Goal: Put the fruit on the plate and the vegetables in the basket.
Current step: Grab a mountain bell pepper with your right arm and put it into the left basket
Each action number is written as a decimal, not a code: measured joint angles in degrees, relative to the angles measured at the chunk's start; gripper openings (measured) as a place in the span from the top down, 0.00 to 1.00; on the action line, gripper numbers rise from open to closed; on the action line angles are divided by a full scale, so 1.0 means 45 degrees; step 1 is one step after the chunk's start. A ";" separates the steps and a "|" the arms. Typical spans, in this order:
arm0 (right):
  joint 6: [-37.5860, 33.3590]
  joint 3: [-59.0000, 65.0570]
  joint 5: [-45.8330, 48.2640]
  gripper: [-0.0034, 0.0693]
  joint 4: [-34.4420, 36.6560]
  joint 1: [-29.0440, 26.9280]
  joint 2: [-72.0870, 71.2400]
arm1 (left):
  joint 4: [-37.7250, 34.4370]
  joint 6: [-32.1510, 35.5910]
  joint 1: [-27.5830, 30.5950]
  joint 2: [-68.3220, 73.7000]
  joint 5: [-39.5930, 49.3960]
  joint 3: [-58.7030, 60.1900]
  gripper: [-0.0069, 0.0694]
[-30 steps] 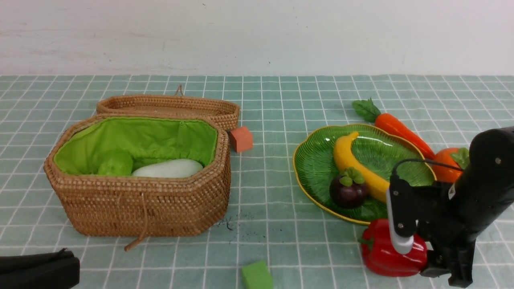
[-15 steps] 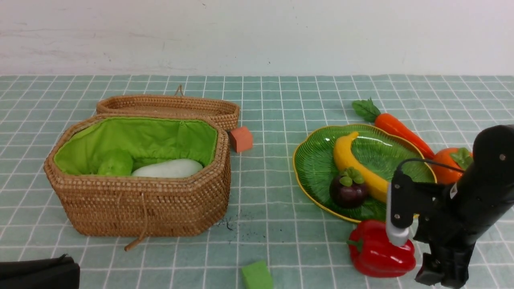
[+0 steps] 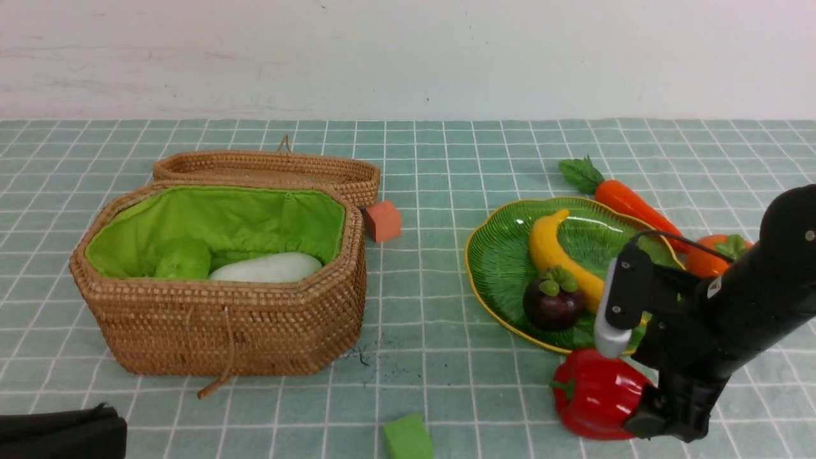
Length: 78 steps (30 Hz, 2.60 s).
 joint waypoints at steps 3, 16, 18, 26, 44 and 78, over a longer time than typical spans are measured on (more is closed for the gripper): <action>0.0000 0.0000 -0.0122 0.02 -0.0125 0.0340 0.0148 | 0.0000 0.0011 0.0000 0.0000 -0.0027 0.0000 0.93; 0.0539 0.0000 -0.1291 0.04 -0.0741 0.0931 0.0980 | 0.0000 0.0011 0.0000 0.0000 0.0062 0.0000 0.93; 0.0562 0.0000 -0.1322 0.05 -0.0741 0.0931 0.1023 | 0.0000 0.0011 0.0000 0.0000 0.0062 0.0000 0.93; 0.0554 0.0000 -0.1339 0.14 -0.0730 0.0931 0.1023 | 0.0000 0.0011 0.0000 0.0000 0.0062 0.0000 0.92; -0.0652 0.0000 -0.1368 0.12 -0.0703 0.0931 0.0753 | 0.0000 0.0011 0.0000 0.0000 0.0062 0.0000 0.92; -0.0981 0.0000 -0.1934 0.51 -0.0357 0.1559 0.1026 | -0.0012 0.0011 0.0000 0.0000 0.0114 0.0000 0.92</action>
